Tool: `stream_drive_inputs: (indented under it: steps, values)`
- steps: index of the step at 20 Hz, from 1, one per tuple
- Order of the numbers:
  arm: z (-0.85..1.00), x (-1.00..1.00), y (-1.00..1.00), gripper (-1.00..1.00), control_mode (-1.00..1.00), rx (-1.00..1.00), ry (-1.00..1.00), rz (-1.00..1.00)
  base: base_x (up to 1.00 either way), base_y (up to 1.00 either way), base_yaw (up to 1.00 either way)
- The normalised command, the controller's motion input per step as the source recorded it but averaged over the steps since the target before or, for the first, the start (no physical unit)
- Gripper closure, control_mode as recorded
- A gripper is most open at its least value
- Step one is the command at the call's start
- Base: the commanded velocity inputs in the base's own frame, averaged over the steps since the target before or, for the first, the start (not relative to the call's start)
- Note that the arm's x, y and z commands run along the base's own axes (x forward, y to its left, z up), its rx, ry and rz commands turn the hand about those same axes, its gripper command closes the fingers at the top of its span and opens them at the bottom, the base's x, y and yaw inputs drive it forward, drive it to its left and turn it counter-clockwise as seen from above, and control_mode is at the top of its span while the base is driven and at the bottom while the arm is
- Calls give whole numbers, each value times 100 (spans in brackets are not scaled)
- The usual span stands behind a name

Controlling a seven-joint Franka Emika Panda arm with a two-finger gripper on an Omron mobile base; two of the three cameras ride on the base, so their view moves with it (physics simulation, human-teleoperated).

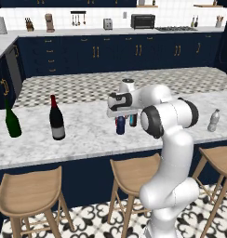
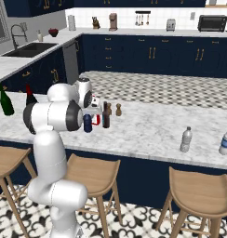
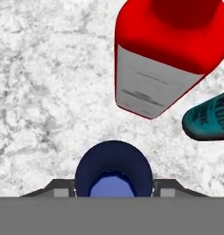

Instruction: Move the plastic bottles in the middle to the plastics group, and the glass bottles in the middle to the glass group.

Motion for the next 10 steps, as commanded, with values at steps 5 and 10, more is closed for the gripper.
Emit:
stream_drive_inputs:
  steps: [5, 10]
  values:
    - [-8, -43, -12, 100, -100, -2, -7, 6, 0, 0, 0]
    - [39, -78, -33, 100, -100, 0, -6, 17, 0, 0, 0]
